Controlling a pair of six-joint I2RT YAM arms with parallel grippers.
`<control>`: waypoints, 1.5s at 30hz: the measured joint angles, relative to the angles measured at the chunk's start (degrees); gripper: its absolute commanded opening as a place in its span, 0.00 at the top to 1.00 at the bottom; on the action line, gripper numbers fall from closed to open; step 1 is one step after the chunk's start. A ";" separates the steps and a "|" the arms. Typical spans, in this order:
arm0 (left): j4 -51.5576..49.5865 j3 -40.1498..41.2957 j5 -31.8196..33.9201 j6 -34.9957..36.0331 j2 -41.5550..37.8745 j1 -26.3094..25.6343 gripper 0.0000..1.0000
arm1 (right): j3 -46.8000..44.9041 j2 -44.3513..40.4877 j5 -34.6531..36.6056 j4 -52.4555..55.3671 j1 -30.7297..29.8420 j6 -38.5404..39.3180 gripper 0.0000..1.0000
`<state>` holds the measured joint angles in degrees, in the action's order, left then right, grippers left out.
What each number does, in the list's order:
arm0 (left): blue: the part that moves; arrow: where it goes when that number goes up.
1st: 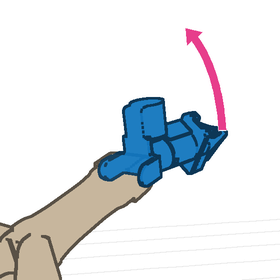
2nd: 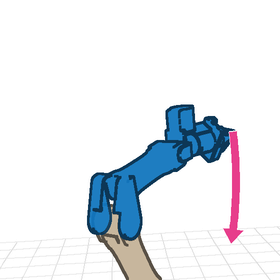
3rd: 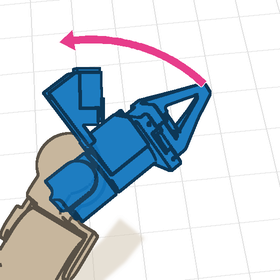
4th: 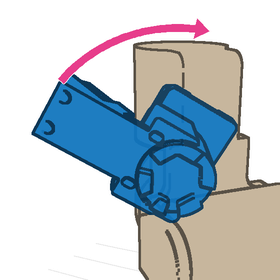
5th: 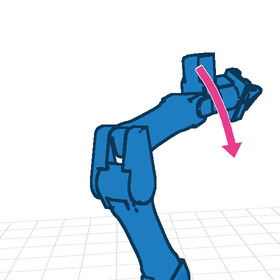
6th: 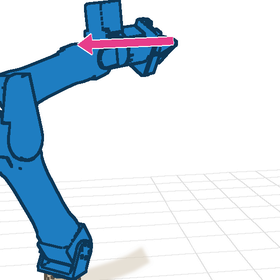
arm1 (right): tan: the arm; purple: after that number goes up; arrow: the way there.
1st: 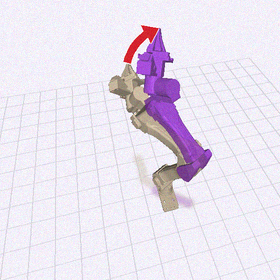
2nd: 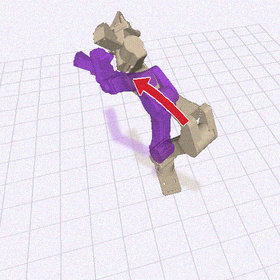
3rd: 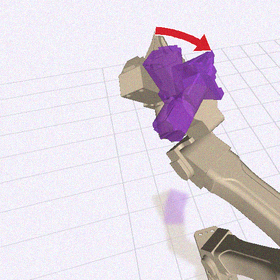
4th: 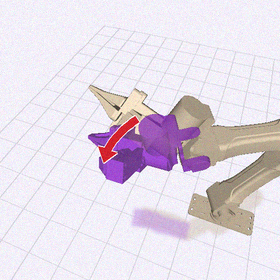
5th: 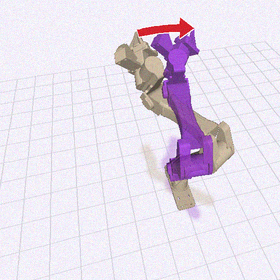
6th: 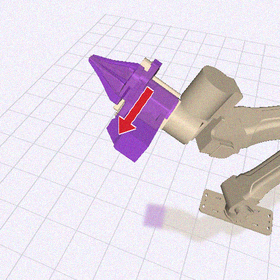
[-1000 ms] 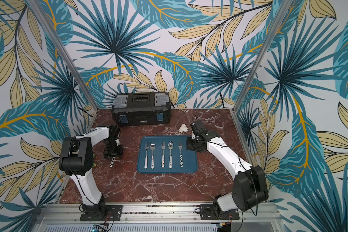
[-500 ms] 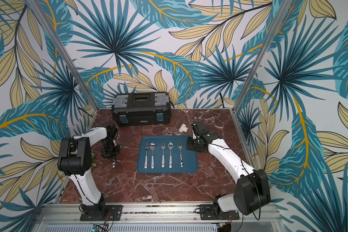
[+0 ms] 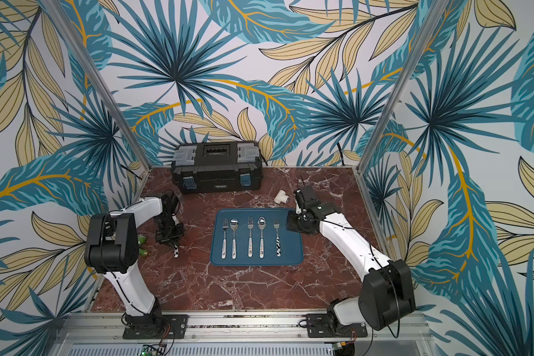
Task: Set the spoon and fork side by side
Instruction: Pick up the spoon from the center of the board, then place the spoon on the tray.
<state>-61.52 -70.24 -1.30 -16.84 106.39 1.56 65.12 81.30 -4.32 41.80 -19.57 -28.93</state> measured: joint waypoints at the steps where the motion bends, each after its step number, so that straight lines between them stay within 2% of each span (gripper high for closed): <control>1: 0.13 0.00 0.04 -0.39 -0.90 -0.44 1.00 | -0.02 -0.02 0.02 0.00 0.00 0.00 0.55; 4: 0.24 -0.02 0.07 -2.25 -5.62 -3.30 1.00 | -0.24 -0.46 0.63 0.02 0.00 0.00 0.55; 7: 0.17 -0.31 0.39 -5.97 -11.06 -8.70 1.00 | -0.55 -1.64 2.38 0.07 0.00 -0.24 0.55; 11: 0.07 -4.44 0.61 -13.92 -13.07 -21.73 1.00 | -1.25 -4.11 6.49 0.02 1.01 -1.81 0.57; 14: 1.42 -11.17 0.31 -20.92 -9.31 -33.03 1.00 | -2.14 -6.71 9.16 0.20 3.61 -3.19 0.57; 17: 4.44 -20.41 -0.72 -27.82 -1.95 -42.86 1.00 | -2.25 -9.11 11.87 0.55 6.58 -3.91 0.57; 21: 7.69 -35.06 -1.99 -35.23 10.73 -51.54 1.00 | -2.25 -12.72 14.71 1.36 10.60 -4.31 0.58; 24: 8.15 -44.72 -3.72 -39.43 19.41 -54.34 1.00 | -2.25 -15.39 16.20 1.99 12.26 -4.28 0.57; 28: 6.82 -53.07 -4.35 -43.28 27.21 -54.99 1.00 | -2.25 -16.59 16.50 2.34 12.46 -4.31 0.57; 32: 4.13 -55.93 -4.81 -45.83 30.62 -54.75 1.00 | -2.51 -16.57 16.44 2.58 12.52 -4.28 0.57; 39: 0.13 -62.07 -6.36 -46.03 35.78 -54.51 1.00 | -2.78 -16.57 15.67 2.60 12.94 -4.26 0.58; 45: -3.23 -62.84 -7.30 -45.44 36.98 -54.80 1.00 | -3.67 -16.35 14.58 2.16 13.68 -4.26 0.57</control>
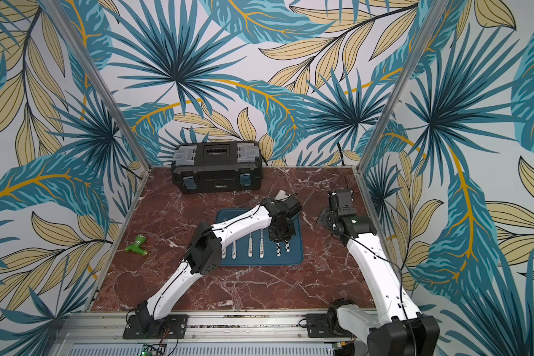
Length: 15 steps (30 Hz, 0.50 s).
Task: Set the spoon and fork side by side
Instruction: Place the spoon on the tray.
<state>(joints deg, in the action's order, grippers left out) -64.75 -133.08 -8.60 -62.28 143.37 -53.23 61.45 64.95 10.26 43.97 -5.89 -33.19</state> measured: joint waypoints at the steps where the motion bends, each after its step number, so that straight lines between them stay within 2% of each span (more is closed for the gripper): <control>1: -0.61 -0.09 -0.15 0.11 0.00 -0.09 1.00 | -0.09 0.02 -0.24 -0.07 0.13 0.00 0.58; 15: -3.80 -4.96 -3.65 2.47 2.95 -1.01 1.00 | -1.36 0.07 -2.58 -1.42 1.18 -0.02 0.57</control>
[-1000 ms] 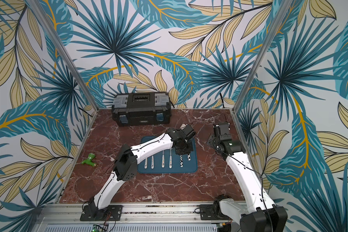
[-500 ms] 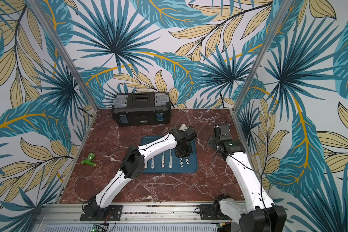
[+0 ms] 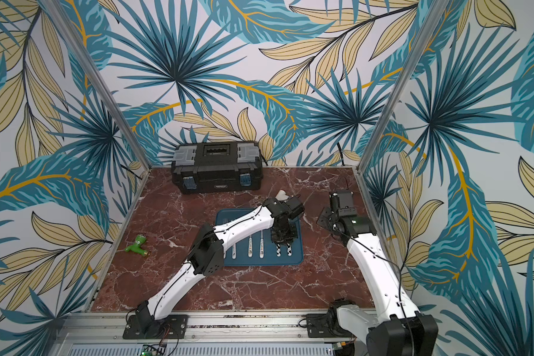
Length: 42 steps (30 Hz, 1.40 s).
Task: Set the spoon and fork side by side
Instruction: Place the spoon on the tray.
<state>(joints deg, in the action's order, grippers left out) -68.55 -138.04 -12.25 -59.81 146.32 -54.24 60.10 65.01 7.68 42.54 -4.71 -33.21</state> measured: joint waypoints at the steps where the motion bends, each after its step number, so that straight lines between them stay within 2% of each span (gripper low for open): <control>1: -0.11 0.00 -0.22 0.00 0.39 -0.09 1.00 | 0.00 0.00 -0.07 -0.09 0.07 0.00 0.57; 9: -0.44 -1.36 -1.73 0.39 1.99 -0.11 1.00 | -0.22 0.04 -0.70 -0.68 0.24 0.00 0.57; 38: -0.11 -2.38 -0.81 1.38 2.34 0.83 1.00 | -0.72 0.04 -2.19 -0.79 0.33 0.02 0.57; 42: -0.11 -2.36 -0.81 1.38 2.54 0.98 0.90 | -0.72 0.04 -2.19 -0.79 0.35 0.02 0.57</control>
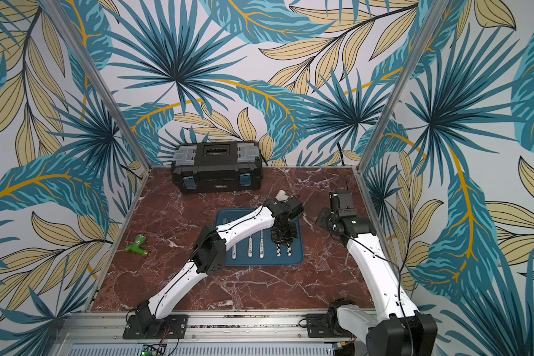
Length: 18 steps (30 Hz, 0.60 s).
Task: Set the spoon and fork side by side
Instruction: Place the spoon on the tray.
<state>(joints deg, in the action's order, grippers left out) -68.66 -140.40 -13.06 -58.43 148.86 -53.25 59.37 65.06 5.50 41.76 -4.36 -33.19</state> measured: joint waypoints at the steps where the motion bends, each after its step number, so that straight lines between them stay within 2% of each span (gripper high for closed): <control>1: 0.00 0.00 -0.02 -0.02 0.11 0.04 0.87 | 0.00 0.00 0.00 0.00 0.00 0.00 0.57; 8: 0.37 0.00 -0.22 0.11 0.28 0.11 0.74 | -0.02 -0.02 0.00 0.00 0.00 0.00 0.55; 18: 0.83 0.00 0.11 0.59 0.28 0.11 0.72 | -0.02 -0.02 0.00 -0.02 0.00 0.00 0.55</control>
<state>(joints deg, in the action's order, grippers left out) -67.83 -140.40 -12.95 -57.84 149.14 -53.15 59.35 65.04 5.50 41.74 -4.36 -33.19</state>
